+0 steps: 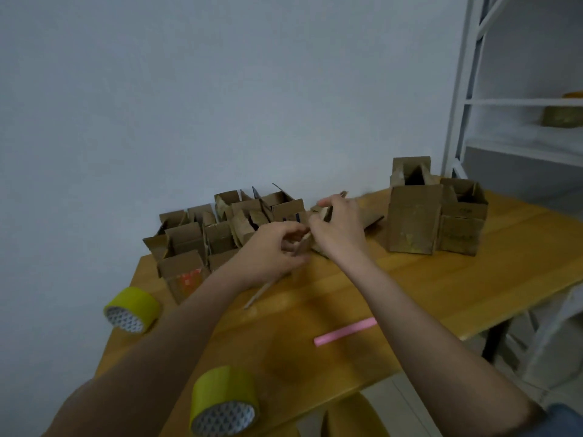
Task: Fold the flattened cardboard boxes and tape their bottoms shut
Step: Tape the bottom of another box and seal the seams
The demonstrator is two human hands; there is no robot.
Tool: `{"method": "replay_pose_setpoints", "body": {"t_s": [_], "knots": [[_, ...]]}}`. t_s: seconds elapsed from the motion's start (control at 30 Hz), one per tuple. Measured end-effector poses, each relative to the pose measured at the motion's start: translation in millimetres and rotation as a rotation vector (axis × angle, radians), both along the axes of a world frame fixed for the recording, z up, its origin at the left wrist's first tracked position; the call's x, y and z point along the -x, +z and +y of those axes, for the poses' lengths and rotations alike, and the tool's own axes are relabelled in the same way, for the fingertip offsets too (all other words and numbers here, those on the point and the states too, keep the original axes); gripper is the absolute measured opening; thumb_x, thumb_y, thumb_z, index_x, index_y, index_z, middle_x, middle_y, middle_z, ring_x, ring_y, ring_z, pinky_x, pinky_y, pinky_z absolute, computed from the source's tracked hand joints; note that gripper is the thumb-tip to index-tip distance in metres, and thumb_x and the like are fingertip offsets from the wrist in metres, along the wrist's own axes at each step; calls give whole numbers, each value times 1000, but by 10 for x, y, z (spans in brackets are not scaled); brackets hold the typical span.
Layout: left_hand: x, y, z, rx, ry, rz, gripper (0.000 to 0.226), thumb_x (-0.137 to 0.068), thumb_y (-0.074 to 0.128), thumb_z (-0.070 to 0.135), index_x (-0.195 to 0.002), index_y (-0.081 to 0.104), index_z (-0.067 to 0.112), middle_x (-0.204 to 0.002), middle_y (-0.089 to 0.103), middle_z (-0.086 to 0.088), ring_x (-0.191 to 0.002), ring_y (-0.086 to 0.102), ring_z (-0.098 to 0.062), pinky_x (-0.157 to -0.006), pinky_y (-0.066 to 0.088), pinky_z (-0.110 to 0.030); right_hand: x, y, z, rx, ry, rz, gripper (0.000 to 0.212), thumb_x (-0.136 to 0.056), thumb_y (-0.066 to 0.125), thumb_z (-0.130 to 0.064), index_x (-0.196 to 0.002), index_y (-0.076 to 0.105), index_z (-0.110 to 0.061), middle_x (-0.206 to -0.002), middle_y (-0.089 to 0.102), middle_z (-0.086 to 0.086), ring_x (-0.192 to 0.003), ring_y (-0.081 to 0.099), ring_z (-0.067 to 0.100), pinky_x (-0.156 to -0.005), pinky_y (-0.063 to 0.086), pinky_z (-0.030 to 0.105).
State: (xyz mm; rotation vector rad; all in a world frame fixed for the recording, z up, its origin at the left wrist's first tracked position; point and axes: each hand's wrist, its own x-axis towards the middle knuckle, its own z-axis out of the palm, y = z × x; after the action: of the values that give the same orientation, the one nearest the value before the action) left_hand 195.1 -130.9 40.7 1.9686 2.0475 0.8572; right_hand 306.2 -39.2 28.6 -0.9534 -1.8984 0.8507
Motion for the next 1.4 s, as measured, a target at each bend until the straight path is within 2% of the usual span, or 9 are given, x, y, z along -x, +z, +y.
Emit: {"method": "replay_pose_setpoints", "body": {"t_s": [0.13, 0.23, 0.4, 0.7, 0.83, 0.93, 1.17, 1.3, 1.4], "knots": [[302, -126, -324, -50, 169, -9, 20, -92, 63, 13, -109, 63, 24, -95, 61, 15, -87, 56, 0, -71, 44, -11, 155, -124, -115, -103, -35, 42, 33, -102, 42, -34, -128, 50, -16, -132, 37, 5, -91, 42, 6, -80, 30, 16], [524, -181, -585, -68, 275, -127, 21, -93, 63, 15, -108, 60, 29, -96, 60, 17, -90, 56, 1, -72, 44, -12, 171, -256, 4, -137, -239, 15, 38, -99, 46, -34, -133, 47, -16, -139, 35, 9, -122, 39, 24, -95, 36, 33], [873, -305, -920, -130, 410, -520, 22, -91, 64, 10, -106, 59, 25, -107, 67, 5, -103, 63, -14, -91, 55, -38, 260, -493, 137, 123, -153, 57, 52, -103, 32, -44, -149, 33, -20, -159, 23, 6, -146, 17, 28, -116, 18, 49], [1101, -488, -1129, -251, 437, -779, 33, -87, 66, 0, -116, 59, 14, -114, 68, -4, -109, 64, -20, -93, 54, -41, 456, -573, -10, 267, 66, 185, 51, -102, 30, -52, -144, 37, -24, -144, 45, 1, -133, 41, 24, -109, 37, 47], [1073, -455, -1099, -365, 467, -705, 49, -83, 71, 4, -128, 54, 10, -104, 62, 6, -91, 65, -3, -72, 55, -17, 527, -565, -73, 223, 106, 178, 49, -103, 31, -49, -146, 36, -26, -145, 44, -1, -134, 41, 21, -109, 37, 43], [972, -457, -1049, -419, 473, -626, 67, -83, 71, 1, -136, 42, 28, -104, 56, 8, -90, 62, -4, -66, 50, -7, 576, -559, -151, 135, 179, 166, 48, -103, 33, -46, -147, 36, -27, -149, 42, -3, -136, 40, 17, -112, 37, 42], [926, -685, -1110, -541, 531, -330, 22, -86, 68, 35, -102, 64, 21, -114, 42, 3, -110, 46, 1, -91, 50, -22, 474, -678, -159, -22, 234, 157, 42, -101, 41, -45, -141, 43, -31, -136, 46, -17, -123, 48, 9, -97, 47, 33], [896, -818, -1250, -402, 368, -214, 66, -63, 57, 80, -117, 58, 42, -133, 24, 6, -117, 30, 5, -99, 28, -10, 415, -695, -134, -14, 243, 182, 32, -100, 44, -47, -129, 53, -35, -128, 52, -20, -115, 52, 5, -91, 48, 29], [983, -916, -1256, -235, 334, -130, 82, -52, 65, 84, -126, 49, 52, -146, 15, 13, -134, 24, -9, -109, 31, -27, 359, -725, -161, 46, 315, 230, 36, -96, 43, -52, -107, 67, -27, -108, 64, -13, -104, 57, 2, -91, 47, 29]]}}
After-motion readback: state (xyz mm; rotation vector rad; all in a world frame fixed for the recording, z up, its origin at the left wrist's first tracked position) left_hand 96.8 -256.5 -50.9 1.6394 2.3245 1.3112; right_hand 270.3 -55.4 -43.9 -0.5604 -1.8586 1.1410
